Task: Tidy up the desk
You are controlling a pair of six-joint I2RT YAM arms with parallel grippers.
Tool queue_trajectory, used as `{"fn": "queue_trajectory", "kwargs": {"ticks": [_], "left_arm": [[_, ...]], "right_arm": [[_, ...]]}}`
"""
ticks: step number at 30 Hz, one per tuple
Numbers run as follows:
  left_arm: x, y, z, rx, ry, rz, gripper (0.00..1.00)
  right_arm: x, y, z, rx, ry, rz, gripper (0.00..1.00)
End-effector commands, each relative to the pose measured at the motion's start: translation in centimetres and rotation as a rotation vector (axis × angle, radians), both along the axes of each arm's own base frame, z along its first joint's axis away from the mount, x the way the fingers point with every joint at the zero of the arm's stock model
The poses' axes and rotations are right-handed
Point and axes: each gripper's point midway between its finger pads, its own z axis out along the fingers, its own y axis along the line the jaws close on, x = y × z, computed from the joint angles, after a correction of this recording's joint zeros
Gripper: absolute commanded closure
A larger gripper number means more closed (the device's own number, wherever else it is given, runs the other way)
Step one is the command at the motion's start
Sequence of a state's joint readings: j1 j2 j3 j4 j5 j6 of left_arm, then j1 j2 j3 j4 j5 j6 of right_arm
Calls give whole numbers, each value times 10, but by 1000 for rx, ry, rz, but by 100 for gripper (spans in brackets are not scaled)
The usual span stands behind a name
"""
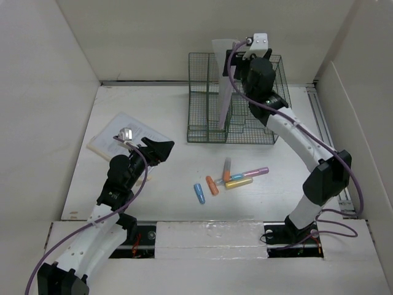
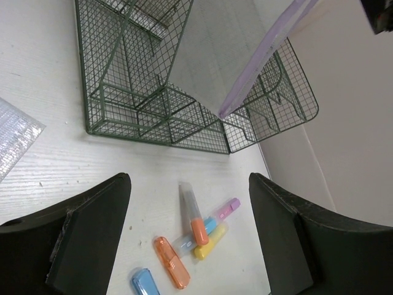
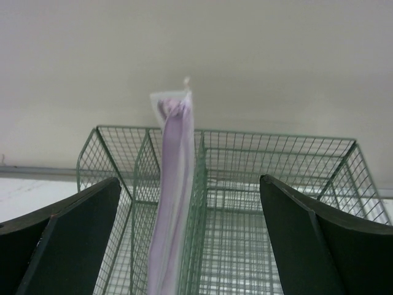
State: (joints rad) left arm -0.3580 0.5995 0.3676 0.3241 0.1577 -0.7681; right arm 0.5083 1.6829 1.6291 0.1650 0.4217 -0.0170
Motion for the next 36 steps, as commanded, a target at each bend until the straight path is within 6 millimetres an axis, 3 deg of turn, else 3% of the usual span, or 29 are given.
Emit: {"fn": "queue_trajectory", "kwargs": {"ticks": [1, 5, 6, 7, 9, 10, 11, 18, 21, 24, 26, 27, 28, 29, 30, 31, 32, 34, 35, 36], "left_arm": [[0, -6, 15, -28, -56, -32, 27], [-1, -6, 13, -29, -52, -35, 27], [-1, -6, 13, -32, -53, -33, 27], [-2, -7, 12, -33, -51, -38, 27], [-2, -8, 11, -34, -47, -47, 27], [-3, -10, 11, -36, -46, -56, 27], [-3, -11, 10, -39, -43, -61, 27], [-5, -12, 7, -50, -38, -70, 27], [-6, -13, 6, -55, -37, -76, 27], [-5, -12, 6, -48, -37, -73, 28], [-6, -10, 7, -45, -43, -64, 28], [-5, -10, 7, -45, -43, -61, 28], [-6, -10, 7, -46, -41, -61, 28], [-5, -10, 7, -45, -41, -62, 28], [-6, -10, 7, -46, -42, -64, 28], [-6, -10, 6, -47, -38, -62, 28], [-5, -10, 6, -46, -37, -60, 28], [-5, -10, 6, -47, -38, -62, 28], [-5, -10, 5, -46, -37, -60, 28], [-5, -10, 5, -46, -36, -60, 28]], "right_arm": [[5, -16, 10, 4, 91, -2, 0], [17, 7, 19, -29, 160, 126, 0], [18, 7, 14, -45, 194, 124, 0], [23, 9, 25, -42, 177, 122, 0], [28, 6, 26, -48, 186, 117, 0], [29, 3, 43, -34, 152, 119, 0], [43, 4, 27, -41, 195, 127, 0], [65, 3, 13, -27, 208, 118, 1], [74, 3, 1, -10, 219, 120, 11], [79, 4, -5, 11, 217, 109, 34], [80, 9, -1, 35, 177, 132, 81], [81, 6, 4, 43, 160, 139, 87], [81, 6, 4, 43, 160, 139, 87], [80, 9, 9, 56, 147, 154, 98], [79, 10, 16, 66, 128, 166, 100], [79, 12, 2, 65, 146, 173, 100], [69, 10, 39, 101, 29, 189, 100], [57, 13, 57, 125, -78, 203, 100], [46, 15, 47, 112, -93, 211, 100], [36, 15, 73, 140, -212, 210, 100]]}}
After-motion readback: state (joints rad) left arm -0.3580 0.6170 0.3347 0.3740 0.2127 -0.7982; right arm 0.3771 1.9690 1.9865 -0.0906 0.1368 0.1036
